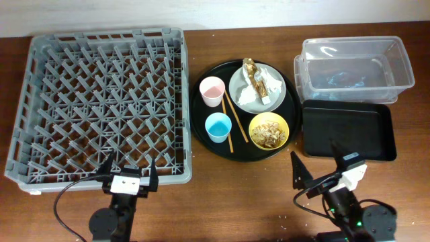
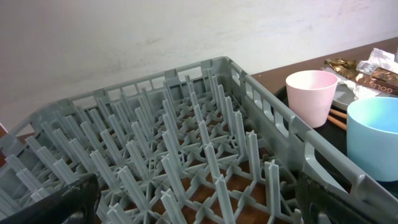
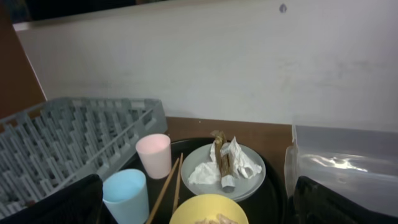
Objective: Sort waste into correct bins and load items into the dishwasher rack
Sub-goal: 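Reach the right gripper to the paper waste on the white plate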
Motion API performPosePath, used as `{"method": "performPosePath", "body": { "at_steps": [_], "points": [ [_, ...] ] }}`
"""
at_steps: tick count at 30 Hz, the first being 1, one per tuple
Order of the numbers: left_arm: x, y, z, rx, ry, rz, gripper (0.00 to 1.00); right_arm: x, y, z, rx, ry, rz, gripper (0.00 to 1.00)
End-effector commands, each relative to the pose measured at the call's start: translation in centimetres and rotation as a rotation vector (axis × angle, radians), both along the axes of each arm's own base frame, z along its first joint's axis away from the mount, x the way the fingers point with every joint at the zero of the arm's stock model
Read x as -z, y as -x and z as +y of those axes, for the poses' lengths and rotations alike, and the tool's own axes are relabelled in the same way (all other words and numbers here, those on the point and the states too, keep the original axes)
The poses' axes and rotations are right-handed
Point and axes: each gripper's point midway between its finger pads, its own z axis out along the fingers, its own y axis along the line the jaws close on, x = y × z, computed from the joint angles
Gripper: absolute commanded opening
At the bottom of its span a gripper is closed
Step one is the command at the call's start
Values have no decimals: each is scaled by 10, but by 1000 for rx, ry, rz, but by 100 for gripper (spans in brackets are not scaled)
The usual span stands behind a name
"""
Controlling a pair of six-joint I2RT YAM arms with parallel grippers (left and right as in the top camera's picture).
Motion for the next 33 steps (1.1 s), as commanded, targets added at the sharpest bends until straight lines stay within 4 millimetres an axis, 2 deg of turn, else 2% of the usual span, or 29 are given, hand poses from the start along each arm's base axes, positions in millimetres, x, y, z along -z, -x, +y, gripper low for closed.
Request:
{"method": "performPosePath", "body": {
  "at_steps": [1,9,19,25,28,30,33],
  "points": [
    [2,0,2,-9,9,4,100,-30,2,8,-45,-3,32,98],
    [2,0,2,-9,9,4,100,-42,-32,16,-85,-3,329,98],
    [2,0,2,-9,9,4,100,-29,-78,21,-119,44,715,99],
    [2,0,2,-9,9,4,100,-33,-99,27,-139,77,737,99],
    [2,0,2,-9,9,4,100,-25,-107,28,-138,63,763,98],
    [2,0,2,-9,9,4,100,-6,-114,28,-139,62,832,99],
    [2,0,2,-9,9,4,100,1,-124,29,-139,63,837,99]
  ]
}}
